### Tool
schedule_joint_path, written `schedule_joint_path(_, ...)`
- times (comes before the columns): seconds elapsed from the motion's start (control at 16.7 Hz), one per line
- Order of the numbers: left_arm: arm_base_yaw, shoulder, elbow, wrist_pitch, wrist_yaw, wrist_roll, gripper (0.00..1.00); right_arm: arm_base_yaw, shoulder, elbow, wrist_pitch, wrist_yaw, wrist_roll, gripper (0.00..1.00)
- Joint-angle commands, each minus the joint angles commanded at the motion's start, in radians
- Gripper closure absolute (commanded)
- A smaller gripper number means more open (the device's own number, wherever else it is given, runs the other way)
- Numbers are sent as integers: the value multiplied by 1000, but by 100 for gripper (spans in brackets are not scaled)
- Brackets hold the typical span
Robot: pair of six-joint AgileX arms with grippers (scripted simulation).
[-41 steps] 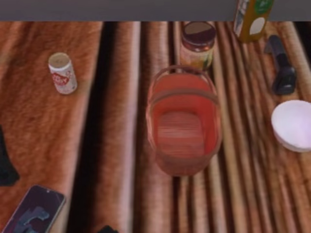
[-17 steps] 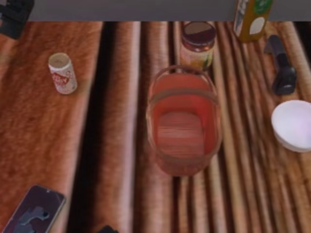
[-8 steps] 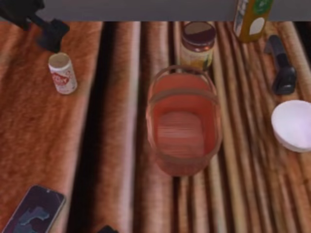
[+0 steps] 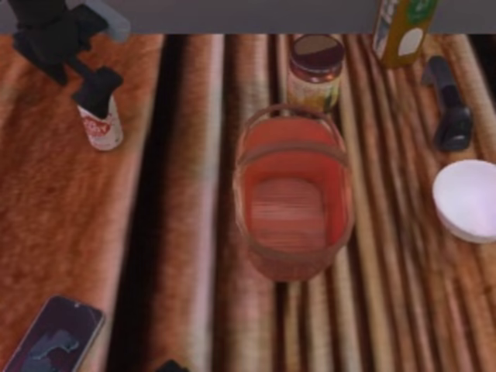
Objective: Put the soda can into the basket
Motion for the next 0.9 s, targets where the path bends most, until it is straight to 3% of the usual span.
schedule_joint_path(0.36, 5, 0, -6, 5, 0, 0, 0, 0, 0, 0, 0, 0, 0, 0)
schedule_joint_path(0.9, -6, -10, -216, 207, -1, -6, 0, 0, 0, 0, 0, 0, 0, 0)
